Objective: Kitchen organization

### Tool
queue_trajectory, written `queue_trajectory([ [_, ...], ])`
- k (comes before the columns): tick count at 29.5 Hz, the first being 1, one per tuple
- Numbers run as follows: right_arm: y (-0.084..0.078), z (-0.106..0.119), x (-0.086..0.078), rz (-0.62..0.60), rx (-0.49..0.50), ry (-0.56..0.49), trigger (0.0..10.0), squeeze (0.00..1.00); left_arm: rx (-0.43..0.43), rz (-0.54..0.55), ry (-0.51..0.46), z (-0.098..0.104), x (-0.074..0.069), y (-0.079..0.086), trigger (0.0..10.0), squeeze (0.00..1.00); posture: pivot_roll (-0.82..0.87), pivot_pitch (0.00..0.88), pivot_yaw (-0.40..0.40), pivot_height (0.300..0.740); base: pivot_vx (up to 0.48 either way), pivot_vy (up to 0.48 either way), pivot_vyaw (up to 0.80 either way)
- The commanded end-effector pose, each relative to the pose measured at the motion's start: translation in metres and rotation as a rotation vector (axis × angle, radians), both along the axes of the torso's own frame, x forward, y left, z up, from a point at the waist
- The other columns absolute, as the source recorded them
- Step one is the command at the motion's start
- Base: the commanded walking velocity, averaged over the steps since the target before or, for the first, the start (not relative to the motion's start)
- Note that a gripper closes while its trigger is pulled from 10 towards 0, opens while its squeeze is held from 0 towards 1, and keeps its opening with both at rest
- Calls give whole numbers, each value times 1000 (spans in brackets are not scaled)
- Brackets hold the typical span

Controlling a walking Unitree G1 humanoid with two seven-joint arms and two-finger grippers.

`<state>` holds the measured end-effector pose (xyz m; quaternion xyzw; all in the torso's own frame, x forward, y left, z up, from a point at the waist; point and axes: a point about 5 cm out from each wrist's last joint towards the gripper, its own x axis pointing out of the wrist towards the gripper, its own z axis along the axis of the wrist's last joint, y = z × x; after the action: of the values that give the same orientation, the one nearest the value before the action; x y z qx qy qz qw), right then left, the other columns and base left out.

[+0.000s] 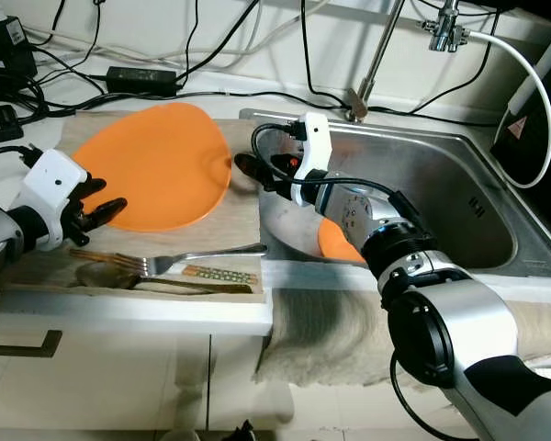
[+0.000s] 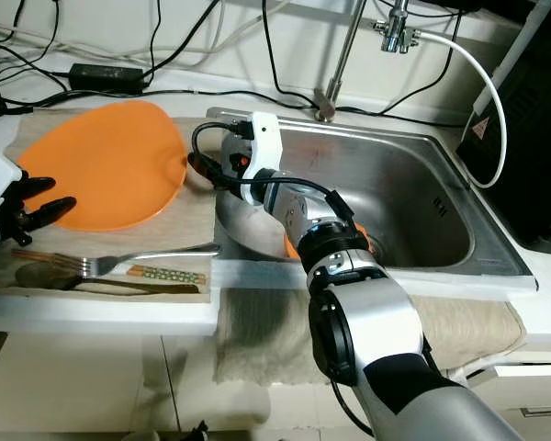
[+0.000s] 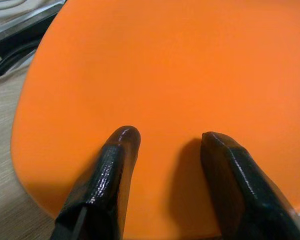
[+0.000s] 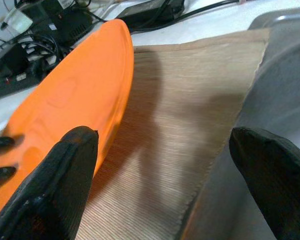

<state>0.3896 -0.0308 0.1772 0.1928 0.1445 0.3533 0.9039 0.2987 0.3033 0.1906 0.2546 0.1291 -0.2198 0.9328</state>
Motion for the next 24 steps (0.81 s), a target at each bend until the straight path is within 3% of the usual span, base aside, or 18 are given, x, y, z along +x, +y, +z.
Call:
queue_trajectory([
  [1,1,9,3,2,34,1,10000,0,-2,-26,171,-39,-8,-6,10000,0,-20,0,-167,740,0,0,0],
  [9,18,11,-3,60,163,54,10000,0,-7,-38,183,-44,-11,-10,10000,0,-21,0,-177,740,0,0,0],
  [20,38,-9,-14,66,56,123,10000,0,-10,-48,190,-46,-15,-12,10000,0,-18,6,-187,740,0,0,0],
  [24,43,-14,-17,65,73,153,10000,0,-14,-53,193,-47,-16,-14,10000,0,-17,9,-190,740,0,0,0],
])
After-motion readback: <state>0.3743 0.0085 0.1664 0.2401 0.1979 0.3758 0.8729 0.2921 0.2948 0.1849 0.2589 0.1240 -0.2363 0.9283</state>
